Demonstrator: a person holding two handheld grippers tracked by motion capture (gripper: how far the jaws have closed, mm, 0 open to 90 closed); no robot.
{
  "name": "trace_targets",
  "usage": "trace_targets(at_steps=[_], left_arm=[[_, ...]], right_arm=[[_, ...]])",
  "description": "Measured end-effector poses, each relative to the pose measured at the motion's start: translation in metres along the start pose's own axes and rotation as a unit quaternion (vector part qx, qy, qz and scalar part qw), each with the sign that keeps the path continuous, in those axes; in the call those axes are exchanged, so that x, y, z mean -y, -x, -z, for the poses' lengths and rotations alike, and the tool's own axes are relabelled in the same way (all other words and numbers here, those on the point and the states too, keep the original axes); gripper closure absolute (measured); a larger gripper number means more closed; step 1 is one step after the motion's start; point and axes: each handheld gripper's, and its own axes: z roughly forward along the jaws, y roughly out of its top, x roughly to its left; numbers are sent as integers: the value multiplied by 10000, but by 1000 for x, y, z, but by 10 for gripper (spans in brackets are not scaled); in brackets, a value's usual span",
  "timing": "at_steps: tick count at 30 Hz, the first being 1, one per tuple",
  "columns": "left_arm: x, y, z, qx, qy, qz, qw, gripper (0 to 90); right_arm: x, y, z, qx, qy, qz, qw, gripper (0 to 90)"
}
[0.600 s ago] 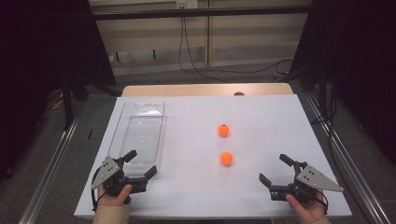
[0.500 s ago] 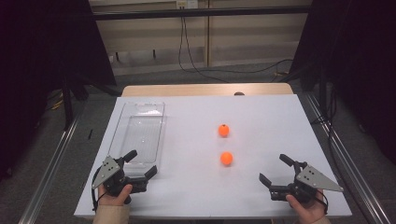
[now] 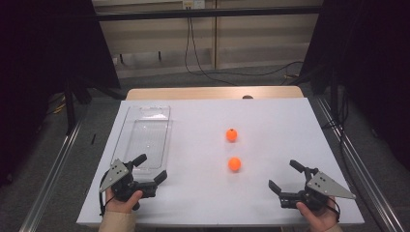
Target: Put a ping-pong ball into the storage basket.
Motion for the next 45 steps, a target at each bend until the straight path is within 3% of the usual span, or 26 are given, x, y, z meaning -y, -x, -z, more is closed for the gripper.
trace_targets(at_steps=[14,45], left_arm=[[-7,8,-10,90,-30,-40,9999,14],[-12,37,-46,517,-226,-172,9983,15]], right_arm=[[0,-1,0,-33,2,15,10000,13],[-1,-1,0,-65,8,-5,10000,14]])
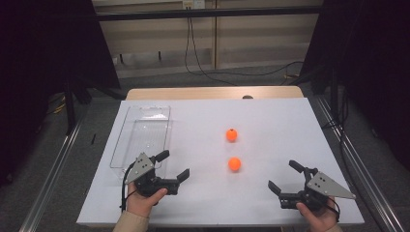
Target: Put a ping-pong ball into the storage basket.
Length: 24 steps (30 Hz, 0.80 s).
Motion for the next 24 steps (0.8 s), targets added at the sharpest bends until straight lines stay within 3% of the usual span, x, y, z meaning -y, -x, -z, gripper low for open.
trace_targets(at_steps=[24], left_arm=[[-2,7,-20,119,-99,-64,9999,14]], right_arm=[[0,0,0,-13,4,3,10000,17]])
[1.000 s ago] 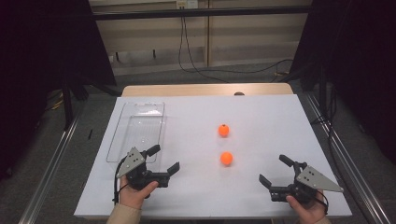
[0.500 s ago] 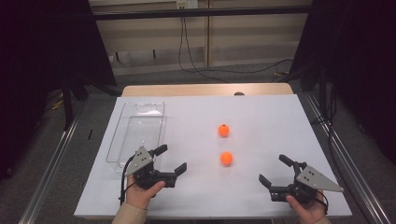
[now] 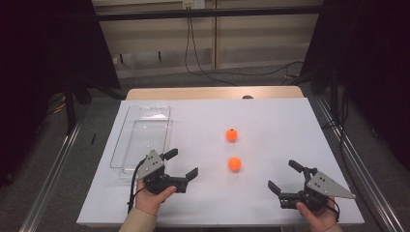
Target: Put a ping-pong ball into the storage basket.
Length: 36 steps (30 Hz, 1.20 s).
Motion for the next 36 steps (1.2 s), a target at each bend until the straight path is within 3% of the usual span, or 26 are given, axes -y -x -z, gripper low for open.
trace_targets(at_steps=[1,36], left_arm=[[0,0,-1,2,-33,-72,10000,14],[6,10,-34,187,-302,-236,9991,16]], right_arm=[[0,0,0,2,-1,-15,10000,18],[0,0,-2,-52,6,8,10000,18]])
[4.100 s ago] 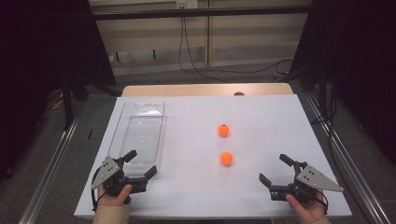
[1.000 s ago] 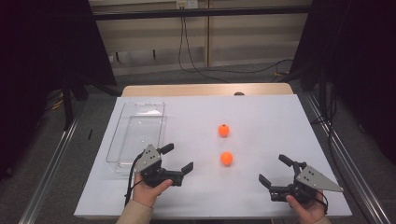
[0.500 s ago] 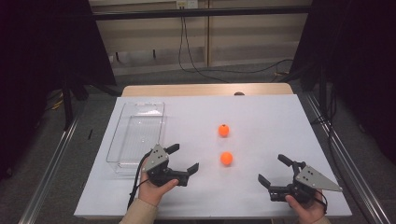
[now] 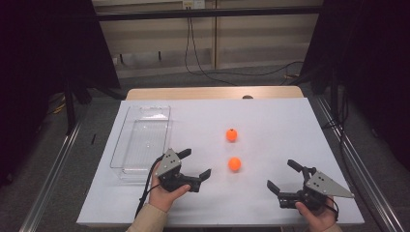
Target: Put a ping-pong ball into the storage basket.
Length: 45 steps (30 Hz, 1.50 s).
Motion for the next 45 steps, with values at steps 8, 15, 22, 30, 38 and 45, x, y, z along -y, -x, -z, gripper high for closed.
trace_targets(at_steps=[8,15,22,30,38,45], left_arm=[[0,0,-8,14,-50,21,10000,16],[0,2,-14,48,-92,31,9999,17],[1,1,-20,43,-160,45,9999,17],[0,3,-27,95,-215,24,9997,19],[-1,3,-33,118,-282,-8,9995,19],[-2,3,-39,118,-334,12,9994,20]], right_arm=[[0,0,0,-13,-1,-19,10000,18],[0,0,-1,-17,8,-15,10000,18],[1,1,-1,-28,16,-18,10000,18],[0,1,-1,-28,11,-36,10000,18],[0,1,-2,-37,12,-30,10000,18],[0,1,-2,-37,19,-28,10000,19]])
